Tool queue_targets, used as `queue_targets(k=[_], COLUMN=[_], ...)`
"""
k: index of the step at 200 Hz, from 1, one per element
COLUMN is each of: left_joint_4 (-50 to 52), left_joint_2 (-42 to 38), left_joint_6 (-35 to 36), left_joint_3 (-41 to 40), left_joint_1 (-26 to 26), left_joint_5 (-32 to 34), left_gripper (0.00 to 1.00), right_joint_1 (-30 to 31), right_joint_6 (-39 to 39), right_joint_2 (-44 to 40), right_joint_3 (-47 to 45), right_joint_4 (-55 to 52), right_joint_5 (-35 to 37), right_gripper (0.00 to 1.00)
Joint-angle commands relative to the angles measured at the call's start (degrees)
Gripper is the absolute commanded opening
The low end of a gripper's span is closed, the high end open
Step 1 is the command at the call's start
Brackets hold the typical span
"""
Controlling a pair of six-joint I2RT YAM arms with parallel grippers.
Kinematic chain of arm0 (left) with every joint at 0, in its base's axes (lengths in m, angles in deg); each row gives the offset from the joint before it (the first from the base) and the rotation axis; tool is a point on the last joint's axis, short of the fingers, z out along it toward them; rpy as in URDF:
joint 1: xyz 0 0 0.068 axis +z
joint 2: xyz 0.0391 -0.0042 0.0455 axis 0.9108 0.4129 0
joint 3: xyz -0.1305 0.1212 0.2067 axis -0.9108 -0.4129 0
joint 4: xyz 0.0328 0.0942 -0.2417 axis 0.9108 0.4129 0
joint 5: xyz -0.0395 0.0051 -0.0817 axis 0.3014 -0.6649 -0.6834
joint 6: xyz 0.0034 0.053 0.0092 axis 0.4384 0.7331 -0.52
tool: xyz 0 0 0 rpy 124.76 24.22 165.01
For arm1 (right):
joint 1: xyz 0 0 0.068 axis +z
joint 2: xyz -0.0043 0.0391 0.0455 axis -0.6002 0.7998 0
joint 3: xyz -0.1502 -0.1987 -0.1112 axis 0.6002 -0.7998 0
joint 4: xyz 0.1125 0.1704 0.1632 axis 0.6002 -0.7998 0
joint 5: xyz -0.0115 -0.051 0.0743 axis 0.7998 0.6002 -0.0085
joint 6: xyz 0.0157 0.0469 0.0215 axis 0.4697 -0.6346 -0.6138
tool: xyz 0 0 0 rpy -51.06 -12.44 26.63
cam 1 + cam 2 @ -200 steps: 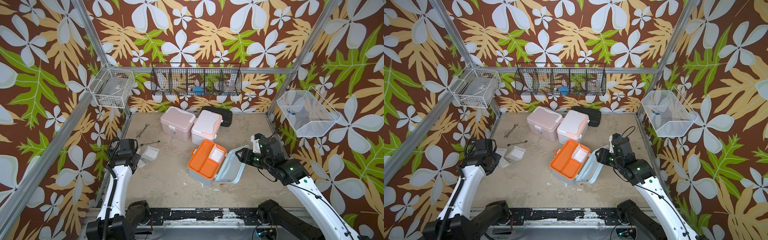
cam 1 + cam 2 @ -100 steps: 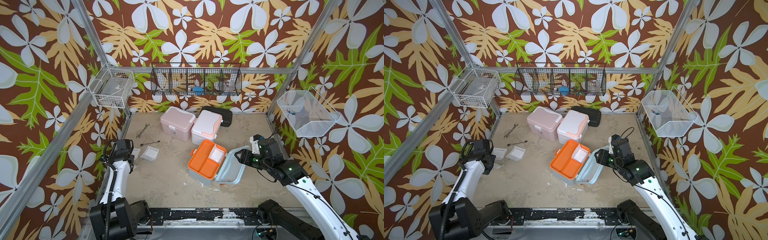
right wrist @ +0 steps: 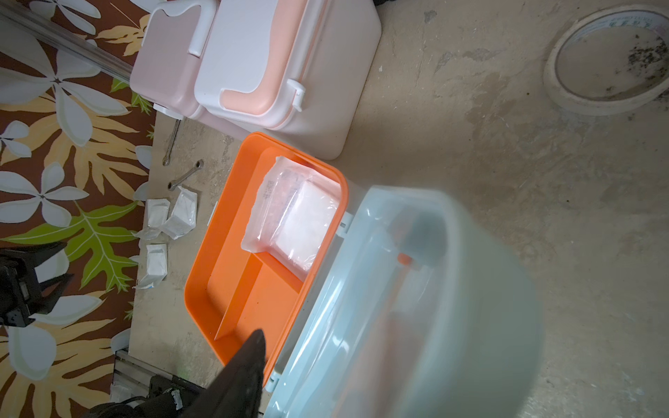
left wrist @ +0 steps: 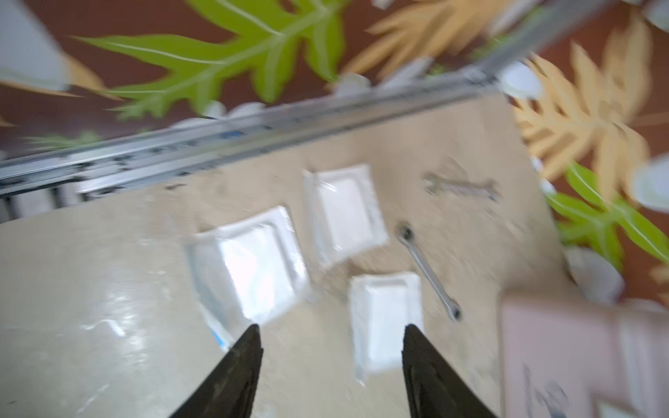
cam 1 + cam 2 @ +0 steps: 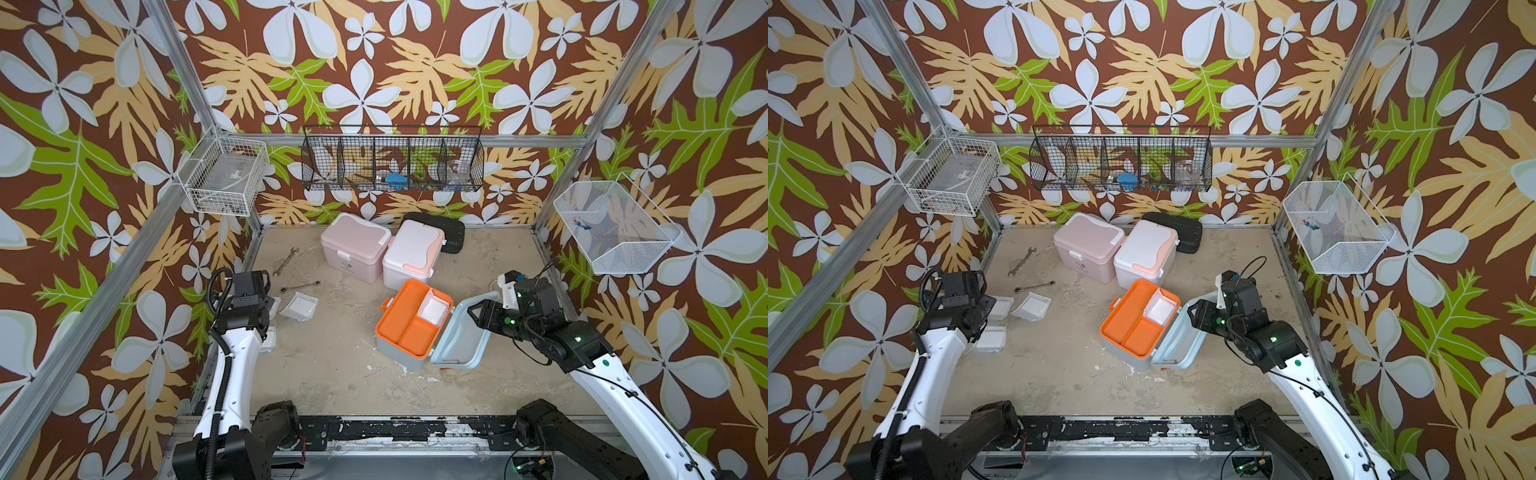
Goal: Open first aid kits and take out gauze
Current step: Pick up the gauze from the first aid kit.
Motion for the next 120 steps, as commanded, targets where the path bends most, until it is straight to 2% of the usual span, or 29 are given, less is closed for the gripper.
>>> queue_targets(k=[1,17,35,52,80,120], left_joint_4=[-5.00,-6.40,-6.23,-5.43,-3.18,2.13], left_joint_2=[0.96,4.16,9.34,14.96,24.14,35.30], left_joint_6=[10.28,13.61,15.32,17.03,20.24,23.87], left_joint_3=[3.16,6.84,12.05,17.34,25.38,33.78], left_joint_1=[-8.58,-19.72,-31.70,-40.42,-48.33,-53.87], left_joint_5=[-13.06,-16.58,-16.14,-15.48,-16.04,-16.19], left_gripper=[0.64,0.64,0.63,0.63,0.60,0.56], right_joint_1=[0.00,0.00,0.12,0.07,0.00,0.01], right_joint_6=[-0.89,-0.85,-1.02,-1.15,-1.20,-1.53], right_joint_2=[-0.25,-0.20,-0.32,-0.61,-0.98,-1.30], right_joint_3=[-0.39,-0.64,-0.92,-1.06,-1.06,-0.84], right_joint_4=[1.62,1.63,1.59,1.62,1.15,1.10], right_joint_5=[-0.32,-0.09,0.09,0.25,0.57,0.77], right_gripper=[0.61,0.61,0.61,0.61,0.61,0.61])
